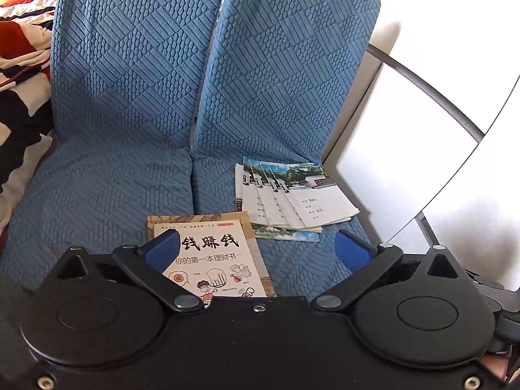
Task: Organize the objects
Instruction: 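Move both open tools toward the white campus-photo postcards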
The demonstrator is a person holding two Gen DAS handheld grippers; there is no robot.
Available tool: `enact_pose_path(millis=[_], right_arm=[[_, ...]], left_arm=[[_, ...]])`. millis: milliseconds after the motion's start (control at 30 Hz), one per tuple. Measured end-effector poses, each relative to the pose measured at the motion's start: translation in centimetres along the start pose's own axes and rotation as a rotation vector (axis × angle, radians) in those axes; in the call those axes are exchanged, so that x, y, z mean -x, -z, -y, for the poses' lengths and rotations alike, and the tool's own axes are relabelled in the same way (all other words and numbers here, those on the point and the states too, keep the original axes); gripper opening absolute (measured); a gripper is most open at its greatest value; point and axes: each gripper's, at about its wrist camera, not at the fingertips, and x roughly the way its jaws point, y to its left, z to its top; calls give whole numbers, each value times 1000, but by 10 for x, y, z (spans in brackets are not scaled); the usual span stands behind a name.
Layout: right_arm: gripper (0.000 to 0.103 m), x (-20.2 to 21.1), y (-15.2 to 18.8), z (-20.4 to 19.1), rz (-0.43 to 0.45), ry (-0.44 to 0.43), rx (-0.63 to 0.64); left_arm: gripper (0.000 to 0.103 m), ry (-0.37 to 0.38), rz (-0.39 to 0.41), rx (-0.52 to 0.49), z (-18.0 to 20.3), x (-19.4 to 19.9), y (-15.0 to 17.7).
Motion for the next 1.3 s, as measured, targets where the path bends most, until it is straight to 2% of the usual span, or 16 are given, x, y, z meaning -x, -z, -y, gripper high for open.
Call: enact_pose_path(millis=[467,900,1033,1100,1200,1300], right_arm=[[87,-3,5,43,6,24,-36],[87,-33,6,74,41,70,-130],[86,-44,5,88,44,53,-188],[86,-51,3,94,46,56,-206],[79,-62,0,101,51,43,-232],[79,-74,-5,107,47,32,-260]], left_arm=[[101,7,-41,-33,39,-29,1],[99,95,-110,-21,67,-89,-1],[88,128,-133,15,69,-114,-4],[75,157,-144,41,67,-126,-6],[69,183,-162,69,66,-146,-10],[62,194,-196,93,67,-169,-14]])
